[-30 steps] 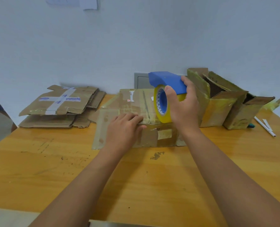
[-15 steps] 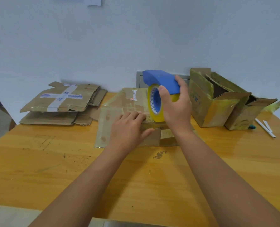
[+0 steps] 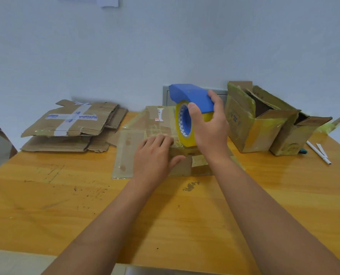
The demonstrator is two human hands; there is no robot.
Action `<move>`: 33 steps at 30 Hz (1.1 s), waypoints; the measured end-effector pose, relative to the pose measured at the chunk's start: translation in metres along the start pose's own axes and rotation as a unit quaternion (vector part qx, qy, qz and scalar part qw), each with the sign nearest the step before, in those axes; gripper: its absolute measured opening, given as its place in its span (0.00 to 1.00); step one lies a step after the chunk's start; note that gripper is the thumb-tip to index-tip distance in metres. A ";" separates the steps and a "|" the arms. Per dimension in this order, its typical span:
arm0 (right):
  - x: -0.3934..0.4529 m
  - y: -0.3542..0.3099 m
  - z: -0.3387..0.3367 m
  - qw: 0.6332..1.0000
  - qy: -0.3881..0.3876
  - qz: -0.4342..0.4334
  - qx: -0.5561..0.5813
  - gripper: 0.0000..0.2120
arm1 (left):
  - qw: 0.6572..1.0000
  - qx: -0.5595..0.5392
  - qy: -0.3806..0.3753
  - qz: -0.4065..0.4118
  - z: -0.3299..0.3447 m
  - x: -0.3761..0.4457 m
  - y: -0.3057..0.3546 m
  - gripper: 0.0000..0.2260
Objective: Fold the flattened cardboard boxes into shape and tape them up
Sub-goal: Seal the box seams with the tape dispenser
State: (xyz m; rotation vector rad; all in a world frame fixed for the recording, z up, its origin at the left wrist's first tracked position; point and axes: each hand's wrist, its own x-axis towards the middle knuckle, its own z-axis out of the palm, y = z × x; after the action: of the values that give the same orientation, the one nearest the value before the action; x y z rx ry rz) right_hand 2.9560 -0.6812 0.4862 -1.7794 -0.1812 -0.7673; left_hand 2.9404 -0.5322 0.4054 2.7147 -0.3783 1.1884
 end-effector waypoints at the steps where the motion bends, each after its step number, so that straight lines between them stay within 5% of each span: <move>1: 0.000 0.000 0.000 1.000 -0.002 0.001 0.001 0.28 | 1.000 -0.019 -0.004 -0.002 -0.003 0.000 -0.005 0.24; 7: 0.001 0.001 -0.001 1.000 0.005 0.001 0.016 0.27 | 0.996 -0.085 -0.001 0.014 -0.006 -0.001 -0.022 0.15; 24: 0.003 -0.004 0.003 1.000 0.014 -0.002 0.026 0.26 | 0.985 -0.171 -0.023 -0.026 -0.014 -0.005 -0.037 0.18; 33: -0.010 -0.017 0.027 0.999 0.007 0.001 0.041 0.30 | 0.963 -0.244 -0.099 -0.055 -0.021 0.004 -0.056 0.16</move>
State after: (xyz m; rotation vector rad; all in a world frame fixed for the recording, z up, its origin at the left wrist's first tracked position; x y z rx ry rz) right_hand 2.9513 -0.6486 0.4898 -1.6964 -0.1990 -0.7609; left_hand 2.9438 -0.4742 0.4203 2.3835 -0.4663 0.6820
